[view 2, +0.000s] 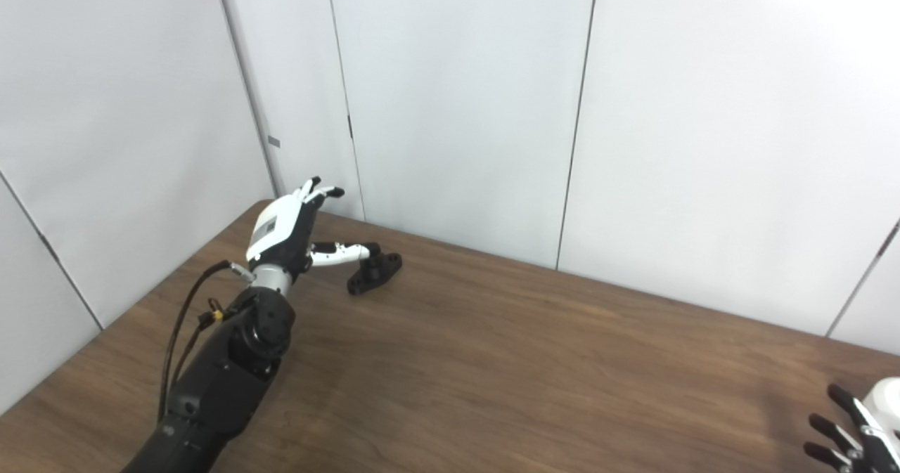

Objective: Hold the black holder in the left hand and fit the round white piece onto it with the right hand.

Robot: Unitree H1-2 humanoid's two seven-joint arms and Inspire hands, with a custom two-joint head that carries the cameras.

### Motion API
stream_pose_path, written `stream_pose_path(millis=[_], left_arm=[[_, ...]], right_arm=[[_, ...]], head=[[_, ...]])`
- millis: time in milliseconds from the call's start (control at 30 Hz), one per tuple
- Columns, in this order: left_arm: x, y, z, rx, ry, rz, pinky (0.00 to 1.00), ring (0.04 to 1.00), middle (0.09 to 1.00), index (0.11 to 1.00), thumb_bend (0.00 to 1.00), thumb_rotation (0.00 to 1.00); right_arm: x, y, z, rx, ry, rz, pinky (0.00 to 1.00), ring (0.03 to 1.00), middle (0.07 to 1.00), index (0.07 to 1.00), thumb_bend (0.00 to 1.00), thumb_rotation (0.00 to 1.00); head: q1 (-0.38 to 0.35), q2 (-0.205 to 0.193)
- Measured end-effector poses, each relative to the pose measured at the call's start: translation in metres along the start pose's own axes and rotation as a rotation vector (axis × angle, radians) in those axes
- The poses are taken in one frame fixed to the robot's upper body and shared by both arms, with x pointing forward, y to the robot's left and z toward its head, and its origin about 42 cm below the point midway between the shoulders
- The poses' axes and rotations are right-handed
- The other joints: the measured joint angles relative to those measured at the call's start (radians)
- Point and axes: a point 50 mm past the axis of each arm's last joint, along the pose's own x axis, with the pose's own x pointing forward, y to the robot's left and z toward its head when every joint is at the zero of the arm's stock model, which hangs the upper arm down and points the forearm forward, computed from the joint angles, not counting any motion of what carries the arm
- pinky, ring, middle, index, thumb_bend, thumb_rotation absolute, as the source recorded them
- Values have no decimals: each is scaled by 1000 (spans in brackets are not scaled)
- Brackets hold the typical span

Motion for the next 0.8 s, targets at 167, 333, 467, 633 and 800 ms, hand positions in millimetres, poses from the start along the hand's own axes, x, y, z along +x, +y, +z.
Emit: stream_pose_path(millis=[167,333,467,633,800], left_arm=[[1,-5,-4,21,30,-23,1000,1000,1000,843,1000,480],[2,-16,-10,57,48,-57,1000,1000,1000,848,1000,449],[2,-26,-16,81,72,-86,1000,1000,1000,843,1000,426],[2,-34,-22,102,91,-82,1000,1000,1000,837,1000,395],[1,-44,-22,135,84,-110,1000,1000,1000,846,1000,404]], right_arm=[[-3,0,-1,-1,7,1,741,848,965,910,625,75],[-4,0,0,-2,11,0,730,847,961,905,627,82],[-5,-1,1,-1,16,-2,727,847,957,905,626,71],[-8,-2,3,-3,15,-3,720,846,958,905,630,90],[-11,-2,3,-3,20,-1,720,842,957,899,637,82]], head=[[-3,6],[-6,14],[-6,17],[-15,28],[-18,34]])
